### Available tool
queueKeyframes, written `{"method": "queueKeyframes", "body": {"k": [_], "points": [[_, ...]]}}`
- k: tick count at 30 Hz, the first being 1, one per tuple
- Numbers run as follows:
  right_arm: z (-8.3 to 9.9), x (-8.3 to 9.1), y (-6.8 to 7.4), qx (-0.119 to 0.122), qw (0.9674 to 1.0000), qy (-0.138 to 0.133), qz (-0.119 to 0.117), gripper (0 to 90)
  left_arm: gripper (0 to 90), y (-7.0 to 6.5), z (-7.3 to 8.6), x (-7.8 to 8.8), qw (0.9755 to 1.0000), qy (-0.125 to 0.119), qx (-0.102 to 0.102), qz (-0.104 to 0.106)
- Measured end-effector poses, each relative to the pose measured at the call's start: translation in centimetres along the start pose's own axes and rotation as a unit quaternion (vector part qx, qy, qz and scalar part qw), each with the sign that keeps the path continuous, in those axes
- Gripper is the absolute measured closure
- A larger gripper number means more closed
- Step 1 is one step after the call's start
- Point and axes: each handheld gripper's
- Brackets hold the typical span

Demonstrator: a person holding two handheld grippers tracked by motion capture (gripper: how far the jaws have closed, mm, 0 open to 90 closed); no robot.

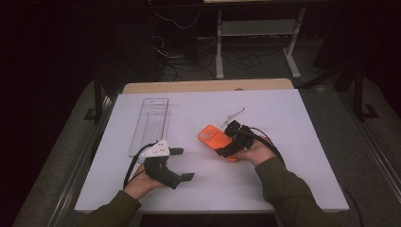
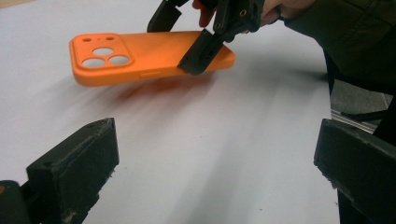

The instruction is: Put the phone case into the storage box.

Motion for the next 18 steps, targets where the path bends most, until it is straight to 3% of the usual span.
{"method": "queueKeyframes", "body": {"k": [12, 18], "points": [[1.1, 1.7, -1.4, 0.009, 0.9999, -0.008, -0.007, 15.3, 0.0, 0.1, -0.2, -0.1, 1.0000, -0.004, 0.003, 0.001], [2.2, 2.5, -3.0, 0.013, 0.9998, -0.009, -0.009, 15.2, 0.0, 0.4, -1.0, -0.3, 1.0000, -0.001, -0.002, 0.002]]}}
Point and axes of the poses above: each handheld gripper's, and its own axes: x roughly backward along the jaws, z roughly out of its underside, y roughly to its left, and after that the axes turned 10 degrees about z, right-handed
